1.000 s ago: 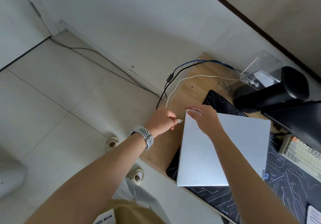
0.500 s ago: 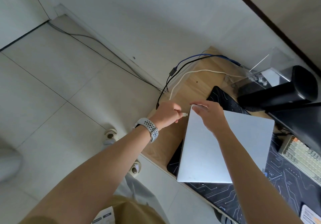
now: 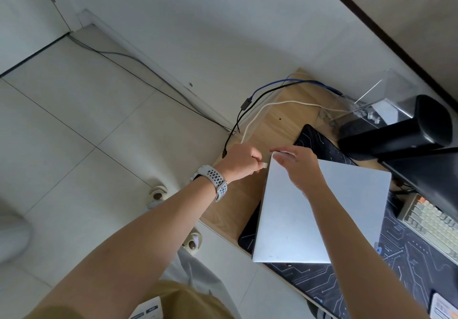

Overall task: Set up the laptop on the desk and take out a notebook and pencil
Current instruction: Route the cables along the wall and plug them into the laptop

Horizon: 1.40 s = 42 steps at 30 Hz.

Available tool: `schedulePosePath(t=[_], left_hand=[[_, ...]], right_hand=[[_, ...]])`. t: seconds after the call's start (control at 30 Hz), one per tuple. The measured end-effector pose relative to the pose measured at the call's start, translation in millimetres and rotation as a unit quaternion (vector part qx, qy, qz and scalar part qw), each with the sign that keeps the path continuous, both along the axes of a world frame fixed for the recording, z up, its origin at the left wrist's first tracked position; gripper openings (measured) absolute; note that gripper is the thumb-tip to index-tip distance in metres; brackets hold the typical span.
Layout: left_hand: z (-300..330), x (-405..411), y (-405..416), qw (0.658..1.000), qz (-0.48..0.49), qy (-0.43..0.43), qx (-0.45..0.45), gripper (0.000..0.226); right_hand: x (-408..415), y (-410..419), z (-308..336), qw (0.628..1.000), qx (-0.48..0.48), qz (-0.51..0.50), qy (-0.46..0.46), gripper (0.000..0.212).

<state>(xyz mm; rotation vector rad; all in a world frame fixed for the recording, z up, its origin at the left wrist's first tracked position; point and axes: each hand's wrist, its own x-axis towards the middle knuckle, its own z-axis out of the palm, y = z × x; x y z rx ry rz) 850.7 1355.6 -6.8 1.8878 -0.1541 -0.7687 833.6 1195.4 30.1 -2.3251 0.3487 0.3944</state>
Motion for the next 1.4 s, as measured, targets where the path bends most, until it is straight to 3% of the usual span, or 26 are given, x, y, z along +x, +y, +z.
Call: schedulePosePath(t=[0.37,0.67,0.93,1.13,1.4], left_hand=[[11.6,5.3,-8.5,0.997,-0.033,-0.040,0.058,0.027],[5.0,-14.3,-15.4,0.994,0.098,0.038,0.008,0.029],[8.2,-14.5,-14.4,0.995,0.088,0.043,0.014,0.026],[17.6,-0.5,-1.2,0.999,-0.001,0.043,0.029,0.021],[33.2,29.9,33.2,0.992,0.116,0.045,0.014,0.035]], right_hand=[[1.9,4.1,2.7,1.000,-0.009,-0.029,0.010,0.018],[0.6,7.7,5.4,0.998,0.012,-0.062,0.020,0.014],[-0.1,8.0,5.8,0.998,0.006,-0.056,0.014,0.014],[-0.7,4.0,10.0,1.000,-0.018,-0.013,0.016,0.012],[5.2,3.0,37.5,0.996,-0.076,0.025,-0.034,0.028]])
